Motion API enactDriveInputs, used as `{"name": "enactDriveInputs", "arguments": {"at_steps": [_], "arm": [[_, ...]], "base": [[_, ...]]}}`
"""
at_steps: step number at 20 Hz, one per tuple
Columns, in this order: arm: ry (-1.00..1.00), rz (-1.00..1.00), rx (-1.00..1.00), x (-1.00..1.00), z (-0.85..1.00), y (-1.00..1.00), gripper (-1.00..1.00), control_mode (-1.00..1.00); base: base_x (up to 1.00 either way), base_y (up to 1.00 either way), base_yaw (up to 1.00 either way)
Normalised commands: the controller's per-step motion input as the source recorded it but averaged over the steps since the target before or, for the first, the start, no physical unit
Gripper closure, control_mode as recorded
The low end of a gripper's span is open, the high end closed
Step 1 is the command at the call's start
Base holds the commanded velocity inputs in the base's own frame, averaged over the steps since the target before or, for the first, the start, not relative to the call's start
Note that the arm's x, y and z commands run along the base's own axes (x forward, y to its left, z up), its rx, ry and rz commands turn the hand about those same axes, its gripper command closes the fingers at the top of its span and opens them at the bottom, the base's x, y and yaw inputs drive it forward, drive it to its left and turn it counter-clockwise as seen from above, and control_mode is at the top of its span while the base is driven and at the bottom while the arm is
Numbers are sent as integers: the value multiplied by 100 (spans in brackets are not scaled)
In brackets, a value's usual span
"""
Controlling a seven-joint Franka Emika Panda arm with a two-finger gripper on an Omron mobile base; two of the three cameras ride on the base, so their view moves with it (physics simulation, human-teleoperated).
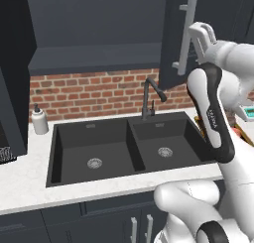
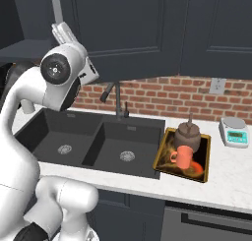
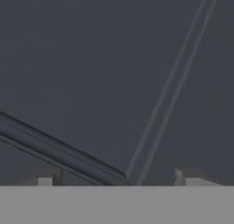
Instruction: Pick the kettle from the counter and place it on the tray. Then pick the mug from the cabinet and place it on the tray. Then close the cabinet doors.
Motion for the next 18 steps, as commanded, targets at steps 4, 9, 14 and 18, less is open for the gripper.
{"name": "enactDriveInputs", "arguments": {"at_steps": [4,9,14,18], "arm": [[0,0,0,99,-7,4,-100,-100],[3,0,0,94,-3,0,-100,-100],[10,0,0,86,-10,0,-100,-100],[10,-2,0,64,-10,0,-100,-100]], "base": [[0,0,0],[0,0,0],[0,0,0],[0,0,0]]}}
